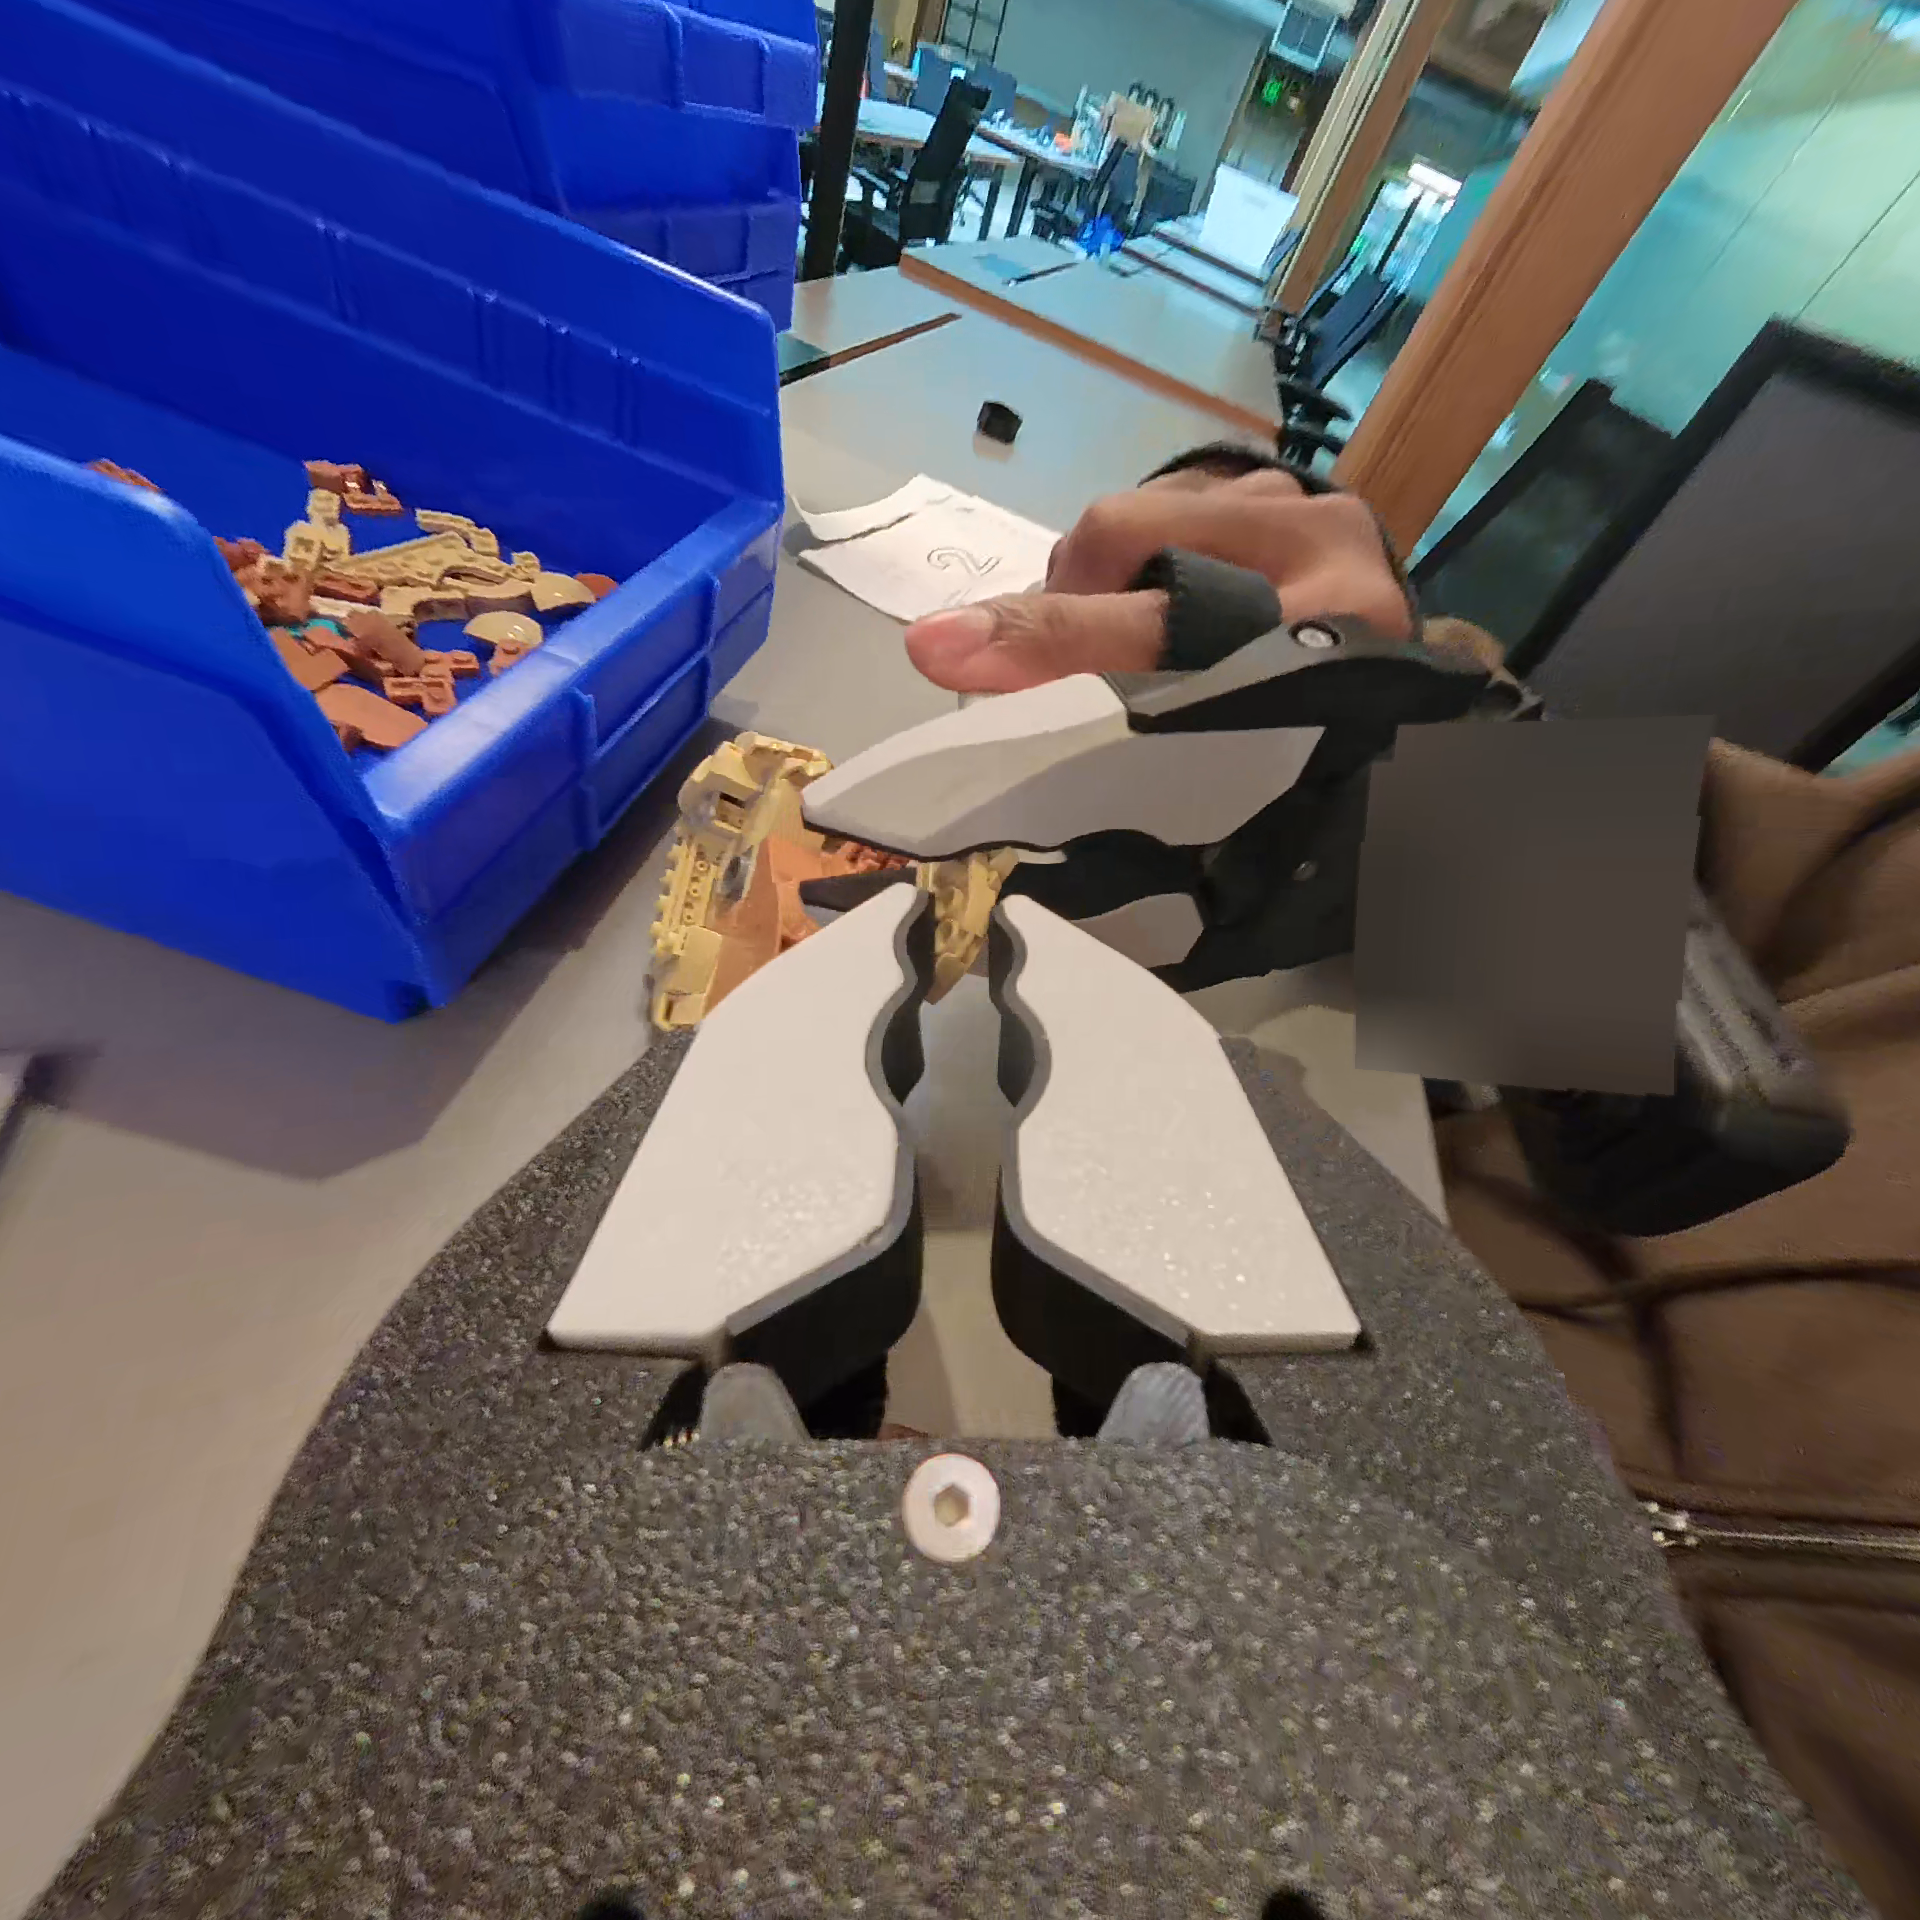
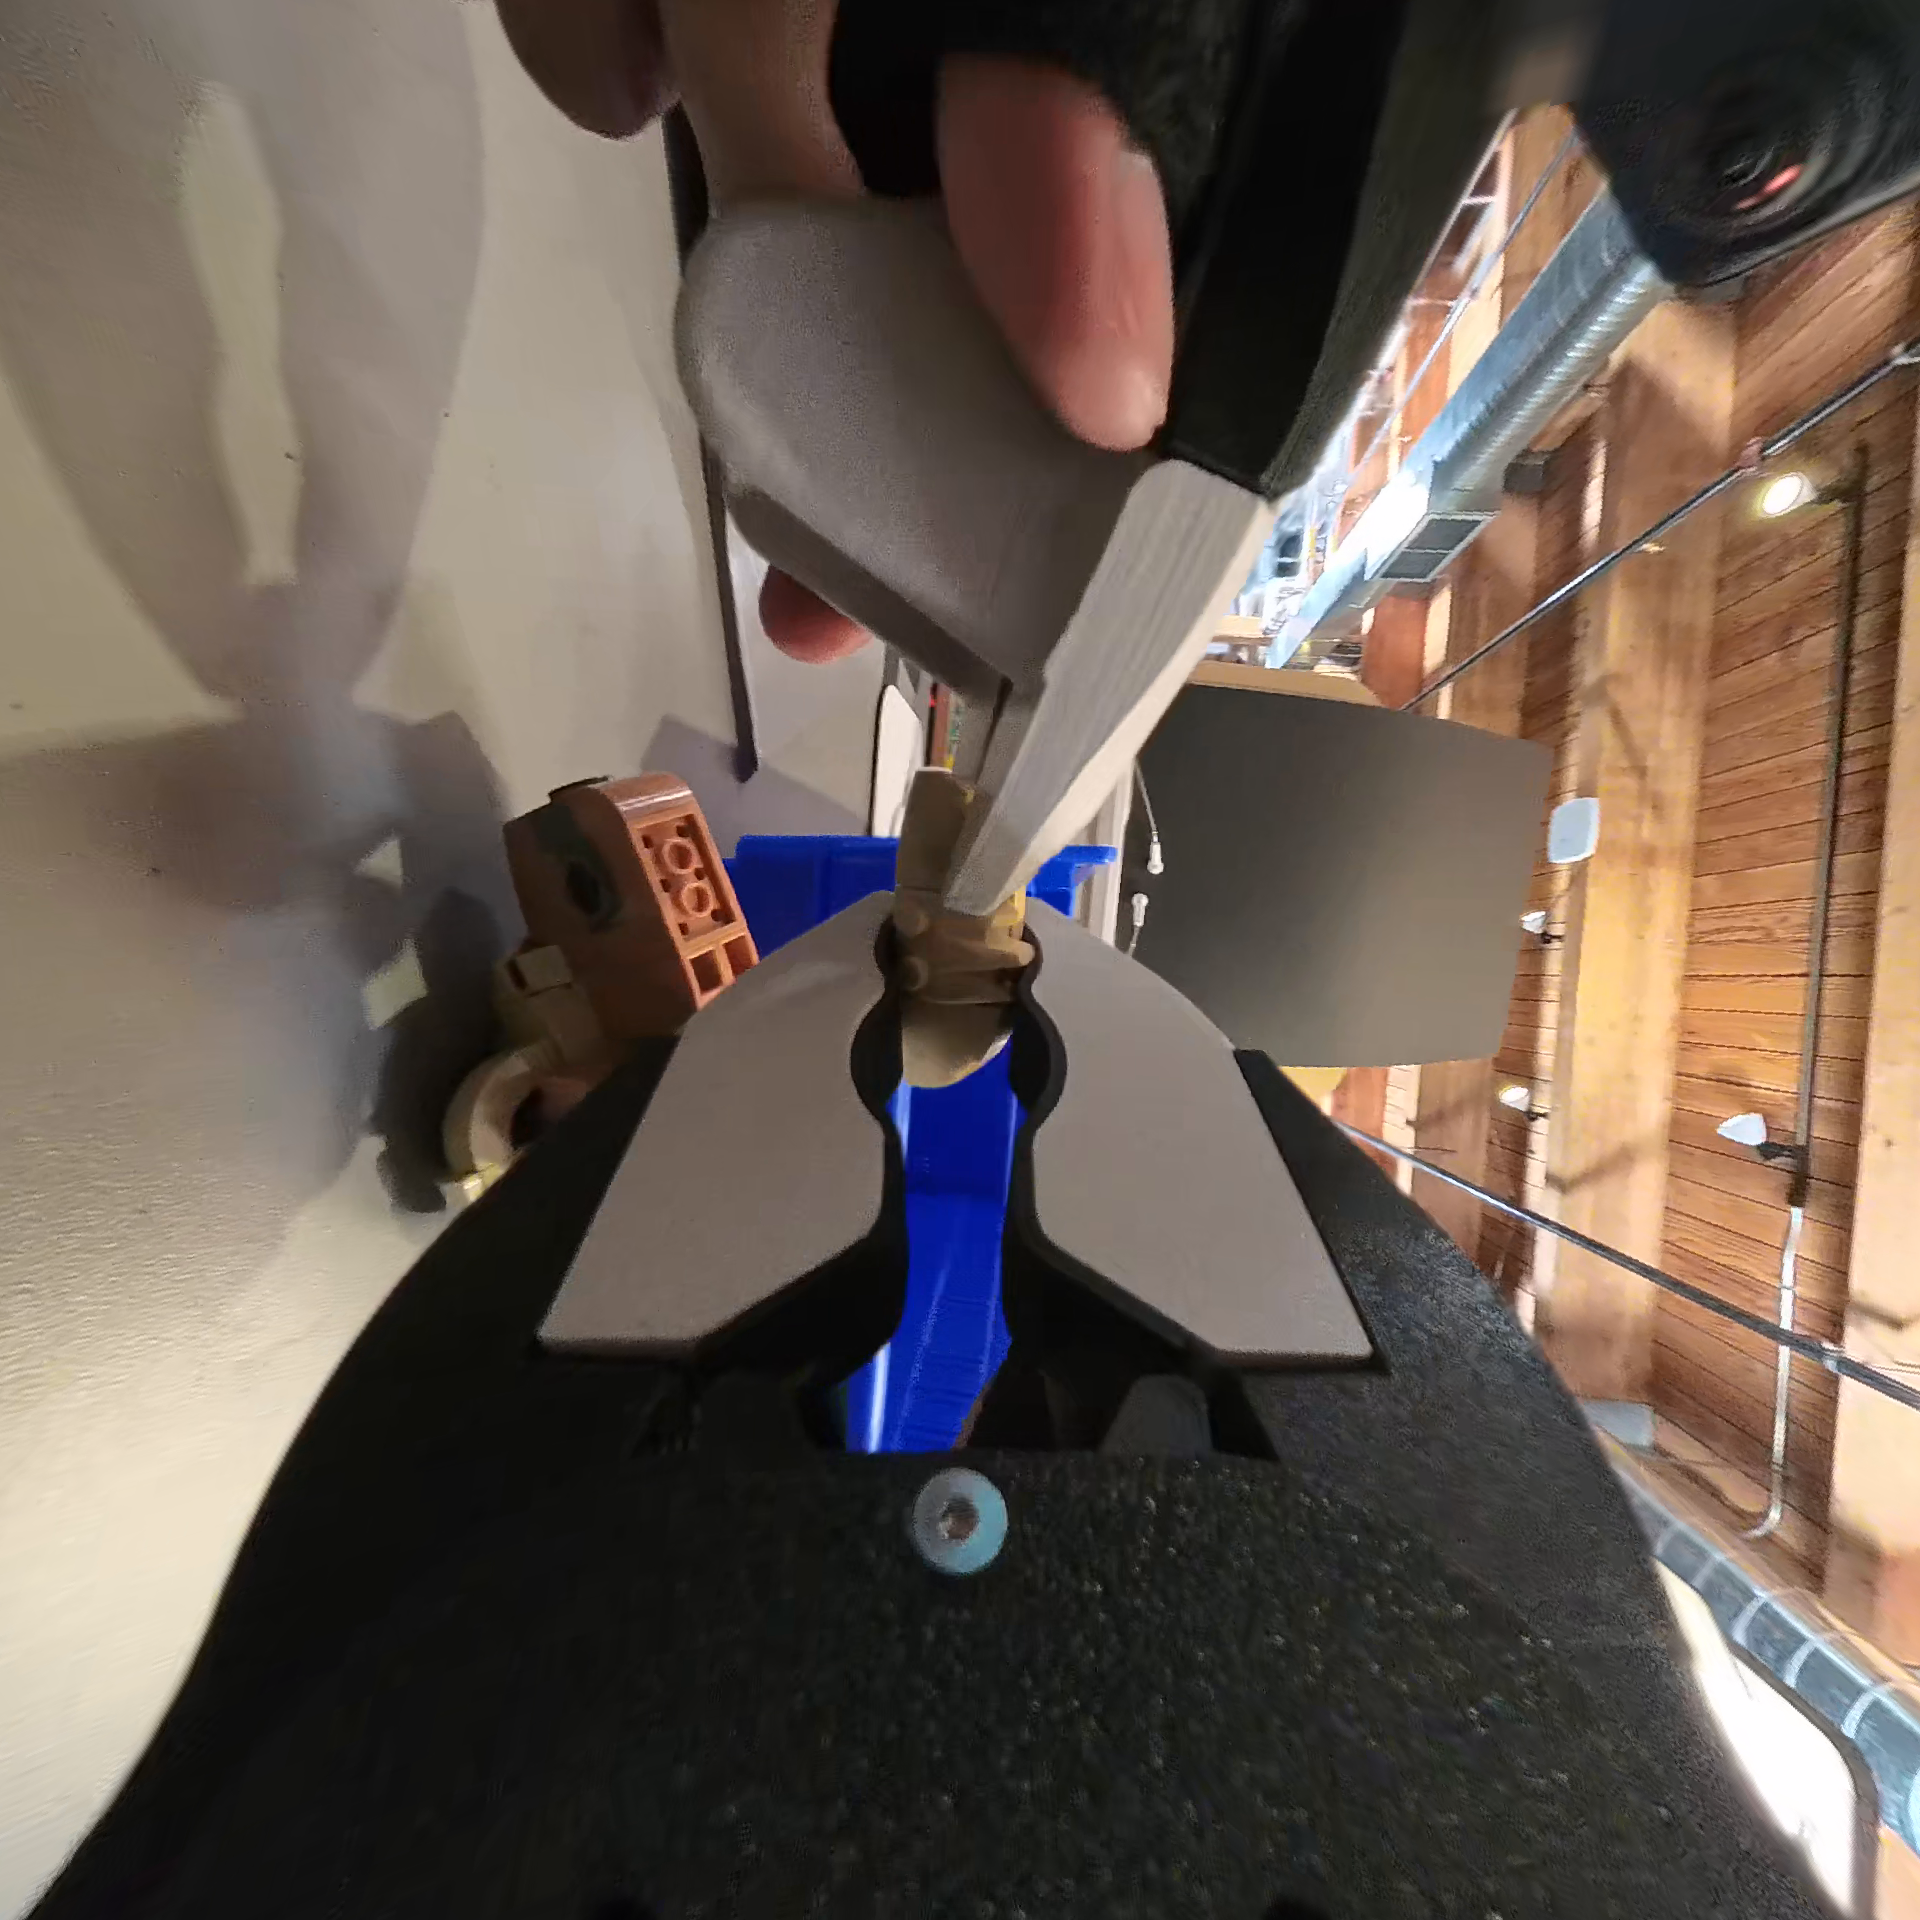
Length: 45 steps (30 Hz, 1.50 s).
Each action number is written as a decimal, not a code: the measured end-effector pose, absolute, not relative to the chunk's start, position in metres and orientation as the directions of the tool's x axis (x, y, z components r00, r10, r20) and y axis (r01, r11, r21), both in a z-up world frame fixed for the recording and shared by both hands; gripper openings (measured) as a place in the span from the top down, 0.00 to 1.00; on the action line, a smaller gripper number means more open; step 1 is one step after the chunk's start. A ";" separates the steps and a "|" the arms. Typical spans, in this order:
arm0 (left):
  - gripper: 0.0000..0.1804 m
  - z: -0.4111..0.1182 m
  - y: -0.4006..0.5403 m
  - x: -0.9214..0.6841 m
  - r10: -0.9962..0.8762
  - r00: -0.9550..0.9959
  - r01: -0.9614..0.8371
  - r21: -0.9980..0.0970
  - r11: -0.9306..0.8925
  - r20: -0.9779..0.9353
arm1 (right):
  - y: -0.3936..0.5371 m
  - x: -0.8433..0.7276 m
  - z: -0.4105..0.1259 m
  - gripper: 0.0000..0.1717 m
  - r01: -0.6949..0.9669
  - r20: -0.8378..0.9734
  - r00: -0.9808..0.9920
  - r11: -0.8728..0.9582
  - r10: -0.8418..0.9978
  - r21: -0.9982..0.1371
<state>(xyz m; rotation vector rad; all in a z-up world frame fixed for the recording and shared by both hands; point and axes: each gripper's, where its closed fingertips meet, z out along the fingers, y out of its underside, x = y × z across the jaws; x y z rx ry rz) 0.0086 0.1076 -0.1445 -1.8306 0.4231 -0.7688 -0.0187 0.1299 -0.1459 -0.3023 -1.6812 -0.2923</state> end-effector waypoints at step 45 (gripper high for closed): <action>0.96 -0.120 0.124 -0.006 -0.552 0.740 0.308 -0.923 -0.231 0.385 | 0.145 -0.015 -0.123 0.90 0.372 0.981 0.151 0.913 0.118 -0.167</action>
